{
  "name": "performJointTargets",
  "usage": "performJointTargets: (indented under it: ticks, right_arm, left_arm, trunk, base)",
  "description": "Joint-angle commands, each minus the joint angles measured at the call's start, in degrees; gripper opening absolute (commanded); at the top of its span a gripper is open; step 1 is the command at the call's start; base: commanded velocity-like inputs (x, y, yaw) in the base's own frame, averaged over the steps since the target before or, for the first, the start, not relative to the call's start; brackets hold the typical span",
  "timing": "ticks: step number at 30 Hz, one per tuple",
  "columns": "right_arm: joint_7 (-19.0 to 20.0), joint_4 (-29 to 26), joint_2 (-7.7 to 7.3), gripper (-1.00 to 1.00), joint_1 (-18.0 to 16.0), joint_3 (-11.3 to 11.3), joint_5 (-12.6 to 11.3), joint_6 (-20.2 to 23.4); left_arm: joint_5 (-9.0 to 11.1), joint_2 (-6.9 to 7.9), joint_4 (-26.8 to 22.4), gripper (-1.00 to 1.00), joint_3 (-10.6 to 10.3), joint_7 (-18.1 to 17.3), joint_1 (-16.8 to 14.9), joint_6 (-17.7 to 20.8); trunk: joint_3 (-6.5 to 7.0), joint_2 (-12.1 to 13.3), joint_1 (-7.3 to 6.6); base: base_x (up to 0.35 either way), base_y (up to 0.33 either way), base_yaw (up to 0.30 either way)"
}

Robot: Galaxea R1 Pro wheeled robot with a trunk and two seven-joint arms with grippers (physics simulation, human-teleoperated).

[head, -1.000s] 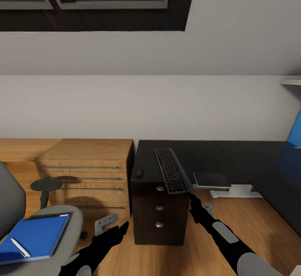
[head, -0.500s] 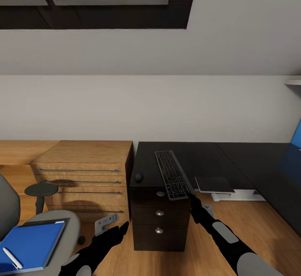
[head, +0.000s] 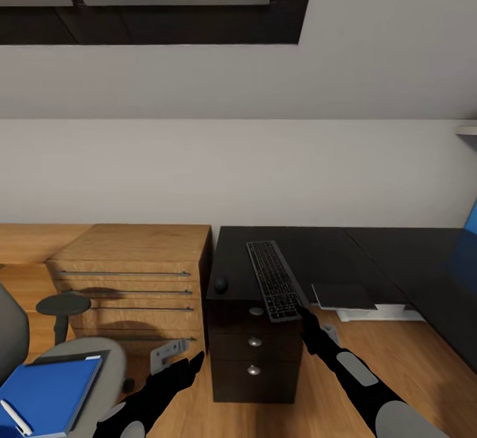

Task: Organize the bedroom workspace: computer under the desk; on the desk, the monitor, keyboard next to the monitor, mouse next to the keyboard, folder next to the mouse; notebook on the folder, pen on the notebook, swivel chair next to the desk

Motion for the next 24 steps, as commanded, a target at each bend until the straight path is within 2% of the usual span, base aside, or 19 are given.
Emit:
performJointTargets:
  ticks: [1, 13, 14, 24]
  right_arm:
    - [0.18, 0.03, -0.06, 1.00, -0.05, 0.31, -0.48, 0.04]
    - [0.21, 0.03, -0.06, 1.00, -0.05, 0.31, -0.48, 0.04]
    - [0.21, 0.03, -0.06, -1.00, -0.05, 0.31, -0.48, 0.04]
    - [0.45, -0.15, 0.01, -1.00, -0.05, 0.45, -0.36, 0.04]
  left_arm:
    - [0.59, 0.05, -0.09, 1.00, -0.11, 0.55, -0.03, 0.04]
    - [0.65, 0.10, -0.09, 1.00, -0.11, 0.55, -0.03, 0.04]
    - [0.65, 0.08, -0.09, 1.00, -0.11, 0.55, -0.03, 0.04]
    - [0.65, 0.05, -0.01, 1.00, -0.11, 0.55, -0.03, 0.04]
  trunk:
    - [-0.05, -0.03, 0.01]
    - [-0.05, -0.03, 0.01]
    - [-0.05, -0.03, 0.01]
    - [-0.05, -0.03, 0.01]
  base:
    - [0.179, 0.112, 0.000]
    - [0.044, 0.026, 0.000]
    - [0.002, 0.001, 0.000]
    - [0.000, 0.000, 0.000]
